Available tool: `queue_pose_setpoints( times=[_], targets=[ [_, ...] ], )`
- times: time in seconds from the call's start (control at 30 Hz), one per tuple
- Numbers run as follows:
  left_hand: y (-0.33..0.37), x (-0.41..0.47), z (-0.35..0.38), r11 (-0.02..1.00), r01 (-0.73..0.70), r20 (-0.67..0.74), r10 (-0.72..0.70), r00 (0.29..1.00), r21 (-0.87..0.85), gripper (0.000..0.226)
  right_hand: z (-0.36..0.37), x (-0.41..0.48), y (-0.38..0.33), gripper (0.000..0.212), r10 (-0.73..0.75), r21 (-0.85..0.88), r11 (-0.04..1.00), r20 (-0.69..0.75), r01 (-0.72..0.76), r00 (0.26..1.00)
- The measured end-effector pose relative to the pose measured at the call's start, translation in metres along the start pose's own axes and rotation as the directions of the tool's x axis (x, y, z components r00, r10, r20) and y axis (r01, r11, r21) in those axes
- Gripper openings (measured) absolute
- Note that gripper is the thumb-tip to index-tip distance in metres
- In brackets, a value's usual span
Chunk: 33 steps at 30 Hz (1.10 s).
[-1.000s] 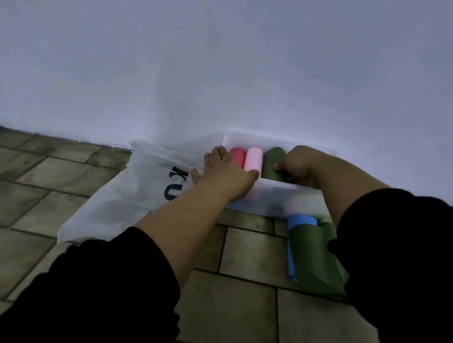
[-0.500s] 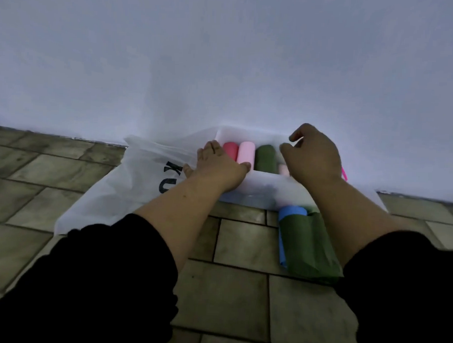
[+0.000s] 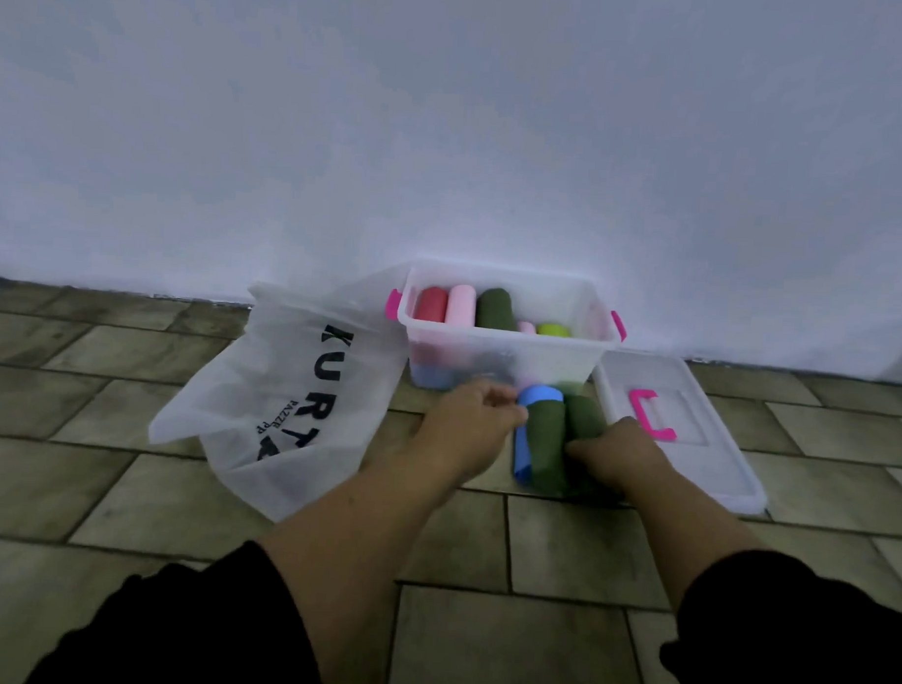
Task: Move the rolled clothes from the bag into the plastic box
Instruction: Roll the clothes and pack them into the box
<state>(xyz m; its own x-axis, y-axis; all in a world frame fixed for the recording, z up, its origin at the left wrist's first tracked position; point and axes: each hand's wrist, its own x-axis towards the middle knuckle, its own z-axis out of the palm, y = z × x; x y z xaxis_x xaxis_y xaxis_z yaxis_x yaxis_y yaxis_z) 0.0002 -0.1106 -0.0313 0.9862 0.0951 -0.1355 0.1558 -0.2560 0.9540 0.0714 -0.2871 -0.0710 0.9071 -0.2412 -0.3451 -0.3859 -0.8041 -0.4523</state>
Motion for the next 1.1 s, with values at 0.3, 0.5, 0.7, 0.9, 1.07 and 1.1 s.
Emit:
queue_pose_setpoints(
  times=[0.3,0.5,0.7,0.9,1.07,1.1],
  targets=[
    [0.0,-0.025,0.008,0.59,0.485,0.369,-0.316,0.874,-0.645,0.045,0.031,-0.07,-0.019,0.057,-0.583,-0.27,0.811,-0.314,0.519,0.749],
    [-0.005,-0.011,-0.049,0.792,0.257,-0.055,-0.343,0.938,-0.554,0.029,0.065,-0.104,-0.004,0.051,-0.79,-0.438,0.607,-0.239,0.664,0.564],
    [-0.008,-0.011,-0.052,0.998,0.063,0.179,-0.067,0.982,0.031,0.018,0.082,-0.104,0.019,0.054,-0.787,-0.347,0.589,-0.041,0.73,0.616],
    [-0.035,-0.017,-0.022,0.931,0.159,0.3,-0.263,0.917,0.329,0.06,0.076,-0.118,0.02,0.064,-0.753,-0.321,0.635,-0.054,0.703,0.656],
    [-0.039,-0.011,-0.023,0.887,0.142,0.284,-0.287,0.915,0.44,0.071,0.078,-0.123,0.004,0.07,-0.723,-0.414,0.611,0.055,0.675,0.689],
    [-0.039,-0.01,-0.024,0.884,0.144,0.3,-0.299,0.906,0.445,0.072,0.079,-0.122,0.001,0.07,-0.703,-0.431,0.613,0.084,0.662,0.706]
  ],
)
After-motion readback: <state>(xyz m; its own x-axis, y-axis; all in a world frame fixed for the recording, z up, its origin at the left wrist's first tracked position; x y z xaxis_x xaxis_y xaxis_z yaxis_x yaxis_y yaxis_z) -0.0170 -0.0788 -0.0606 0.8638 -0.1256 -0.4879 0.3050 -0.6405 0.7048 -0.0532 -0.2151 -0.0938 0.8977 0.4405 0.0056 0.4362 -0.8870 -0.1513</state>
